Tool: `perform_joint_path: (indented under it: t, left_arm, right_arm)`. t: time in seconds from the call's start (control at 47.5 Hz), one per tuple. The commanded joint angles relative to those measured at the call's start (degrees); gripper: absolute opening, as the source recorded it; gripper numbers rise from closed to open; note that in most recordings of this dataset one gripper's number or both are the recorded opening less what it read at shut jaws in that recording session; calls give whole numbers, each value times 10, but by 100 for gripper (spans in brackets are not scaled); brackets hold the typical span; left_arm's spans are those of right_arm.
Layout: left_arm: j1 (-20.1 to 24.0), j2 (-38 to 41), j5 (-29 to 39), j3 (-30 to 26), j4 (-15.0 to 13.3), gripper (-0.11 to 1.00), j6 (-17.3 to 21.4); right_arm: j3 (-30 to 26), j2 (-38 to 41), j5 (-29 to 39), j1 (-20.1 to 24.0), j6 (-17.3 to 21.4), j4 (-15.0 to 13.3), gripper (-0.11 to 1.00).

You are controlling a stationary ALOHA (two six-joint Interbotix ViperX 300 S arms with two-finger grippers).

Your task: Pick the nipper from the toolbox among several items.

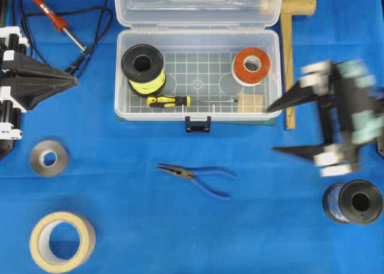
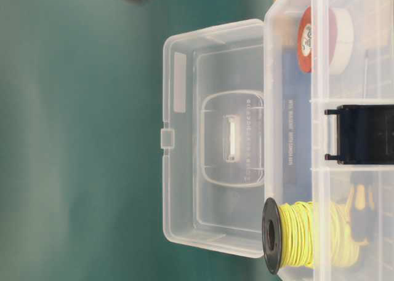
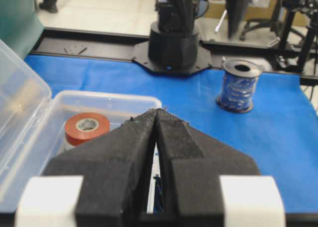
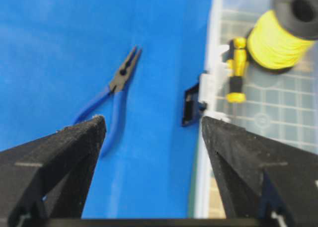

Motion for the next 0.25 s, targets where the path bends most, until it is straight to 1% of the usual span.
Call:
perform_joint_path:
  t: [0.0,0.084,0.231]
  left_arm:
    - [0,2,-3,-5,-1,0,0]
    - [0,3,-3,-4,-1,0,0]
    - [0,2,-3,-4,-1,0,0]
  right_arm:
    - [35,-72,-3,-2,1,-2,79]
    - [82,-137,-4,-10,3,-2,79]
    - [154,-221,-5,-23,3,-2,79]
